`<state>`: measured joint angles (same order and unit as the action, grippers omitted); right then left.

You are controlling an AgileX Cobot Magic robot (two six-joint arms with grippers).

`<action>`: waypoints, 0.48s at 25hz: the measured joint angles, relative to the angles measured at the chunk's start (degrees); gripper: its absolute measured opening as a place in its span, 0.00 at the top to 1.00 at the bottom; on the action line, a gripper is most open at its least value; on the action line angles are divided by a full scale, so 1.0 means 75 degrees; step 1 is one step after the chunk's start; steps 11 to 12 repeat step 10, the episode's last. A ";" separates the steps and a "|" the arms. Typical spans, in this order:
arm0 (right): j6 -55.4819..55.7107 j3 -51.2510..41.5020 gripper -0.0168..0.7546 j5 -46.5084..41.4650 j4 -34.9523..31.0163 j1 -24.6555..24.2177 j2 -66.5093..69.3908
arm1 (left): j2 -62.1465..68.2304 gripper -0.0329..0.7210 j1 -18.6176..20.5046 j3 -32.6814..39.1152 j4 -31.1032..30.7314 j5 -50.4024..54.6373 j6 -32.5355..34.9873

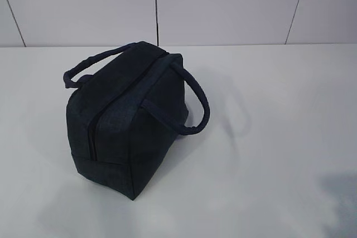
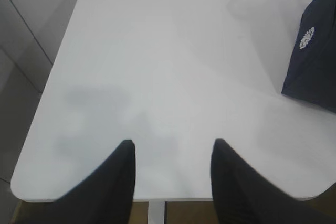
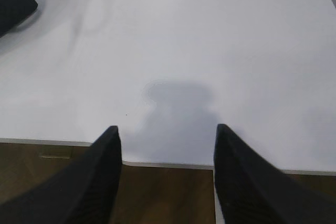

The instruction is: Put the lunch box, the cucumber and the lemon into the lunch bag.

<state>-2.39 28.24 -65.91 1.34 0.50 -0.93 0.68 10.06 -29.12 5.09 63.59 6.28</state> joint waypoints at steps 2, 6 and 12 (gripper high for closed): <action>0.0000 0.0000 0.43 0.0000 0.0000 0.0000 0.0000 | 0.0000 0.53 0.0000 0.0000 0.0000 0.0000 0.0000; 0.0000 0.0000 0.43 0.0000 0.0000 0.0000 0.0000 | 0.0000 0.53 -0.0030 0.0000 0.0000 0.0000 0.0000; 0.0000 0.0000 0.43 0.0000 0.0000 0.0000 0.0000 | 0.0000 0.53 -0.0048 0.0000 0.0000 0.0000 0.0000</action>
